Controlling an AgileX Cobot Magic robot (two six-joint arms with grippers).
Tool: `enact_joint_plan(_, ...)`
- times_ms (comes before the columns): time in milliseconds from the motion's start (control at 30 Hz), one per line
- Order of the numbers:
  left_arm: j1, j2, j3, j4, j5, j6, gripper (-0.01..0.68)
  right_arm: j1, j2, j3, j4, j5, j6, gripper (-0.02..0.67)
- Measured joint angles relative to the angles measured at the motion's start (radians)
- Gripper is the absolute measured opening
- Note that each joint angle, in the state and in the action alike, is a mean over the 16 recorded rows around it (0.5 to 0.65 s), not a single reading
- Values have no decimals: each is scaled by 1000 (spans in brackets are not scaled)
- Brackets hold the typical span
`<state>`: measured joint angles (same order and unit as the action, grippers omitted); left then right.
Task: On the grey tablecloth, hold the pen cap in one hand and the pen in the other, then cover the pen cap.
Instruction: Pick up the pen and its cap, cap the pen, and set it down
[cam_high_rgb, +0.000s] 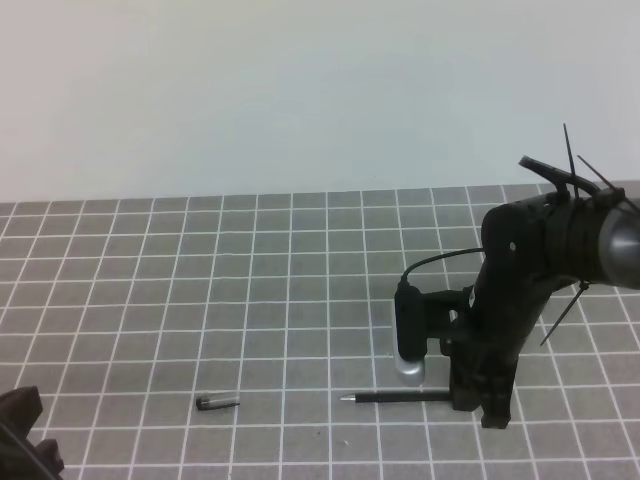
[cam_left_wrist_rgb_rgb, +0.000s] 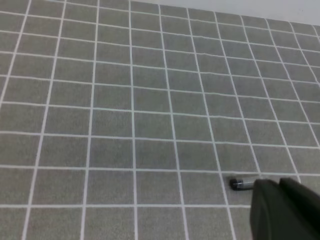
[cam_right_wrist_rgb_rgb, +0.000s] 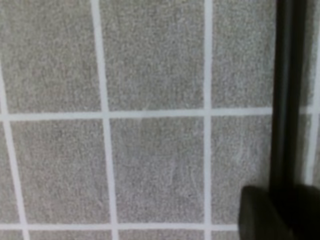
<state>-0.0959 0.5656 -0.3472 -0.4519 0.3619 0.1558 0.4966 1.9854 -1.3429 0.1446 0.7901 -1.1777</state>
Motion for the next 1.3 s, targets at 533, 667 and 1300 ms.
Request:
enact_joint_plan(533, 0, -1, -42, -60, 59, 94, 0, 0, -36, -14, 1, 36, -1, 1)
enact_joint_plan(667, -1, 6, -96, -88, 141, 170, 0, 0, -79, -30, 1, 84, 1, 1)
enact_joint_plan(1300, -2, 394, -556, -92, 740, 412, 0, 0, -255, -69, 38, 437, 215, 28)
